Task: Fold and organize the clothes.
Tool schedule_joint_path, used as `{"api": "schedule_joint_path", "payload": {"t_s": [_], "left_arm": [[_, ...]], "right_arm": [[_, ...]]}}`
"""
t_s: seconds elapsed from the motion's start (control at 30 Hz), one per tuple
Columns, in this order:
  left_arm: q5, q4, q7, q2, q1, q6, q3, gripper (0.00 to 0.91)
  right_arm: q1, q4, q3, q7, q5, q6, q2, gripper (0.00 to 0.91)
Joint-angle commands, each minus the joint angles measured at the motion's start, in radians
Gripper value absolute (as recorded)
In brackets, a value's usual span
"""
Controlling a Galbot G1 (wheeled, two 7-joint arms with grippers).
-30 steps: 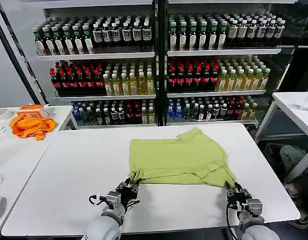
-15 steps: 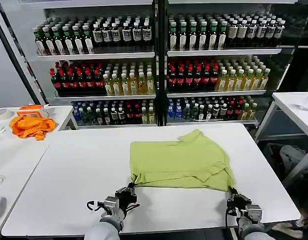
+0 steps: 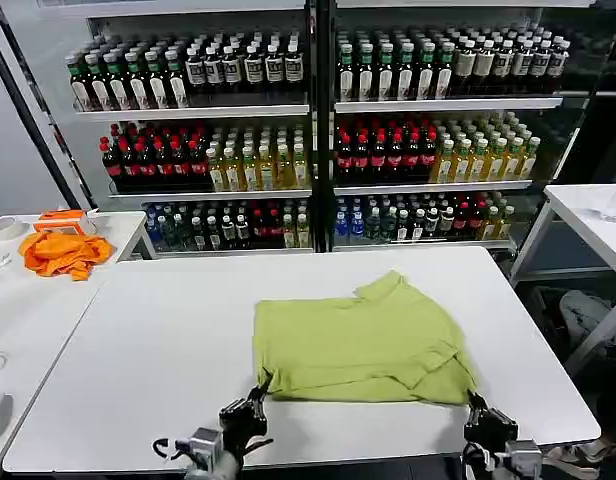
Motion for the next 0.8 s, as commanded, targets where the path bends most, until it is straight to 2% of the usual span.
{"api": "schedule_joint_path", "payload": {"t_s": [0.03, 0.07, 0.2, 0.23, 0.3, 0.33, 0.63, 0.7, 0.8], "left_arm": [[0.016, -0.113, -0.003, -0.003, 0.163, -0.006, -0.006, 0.02], [0.016, -0.115, -0.003, -0.004, 0.168, -0.007, -0.007, 0.02], [0.022, -0.122, 0.0, -0.007, 0.181, -0.005, -0.021, 0.02], [0.029, -0.123, 0.006, -0.007, 0.179, -0.002, -0.03, 0.06], [0.046, -0.13, 0.014, -0.005, 0.171, 0.008, -0.049, 0.373], [0.048, -0.139, 0.014, -0.004, 0.165, 0.013, -0.06, 0.907], [0.064, -0.138, 0.022, 0.035, 0.085, 0.028, -0.13, 0.907], [0.057, -0.126, 0.014, 0.037, 0.071, 0.03, -0.137, 0.907], [0.021, -0.041, -0.006, 0.06, -0.032, 0.042, -0.126, 0.907]], "right_arm": [[-0.074, 0.032, 0.046, 0.005, -0.016, -0.007, -0.014, 0.121], [-0.073, 0.034, 0.046, 0.01, -0.017, -0.018, -0.014, 0.907], [-0.068, 0.045, 0.054, 0.013, -0.038, -0.02, -0.008, 0.907], [-0.07, 0.054, 0.058, 0.014, -0.038, -0.015, -0.009, 0.907], [-0.073, 0.076, 0.068, 0.015, -0.036, -0.003, -0.011, 0.907], [-0.073, 0.091, 0.075, 0.018, -0.032, 0.007, -0.014, 0.907], [-0.009, 0.139, 0.082, 0.036, 0.014, -0.005, -0.048, 0.907], [0.035, 0.135, 0.061, 0.043, 0.034, -0.02, -0.066, 0.907], [0.171, 0.07, 0.005, 0.056, 0.098, -0.078, -0.107, 0.907]]}}
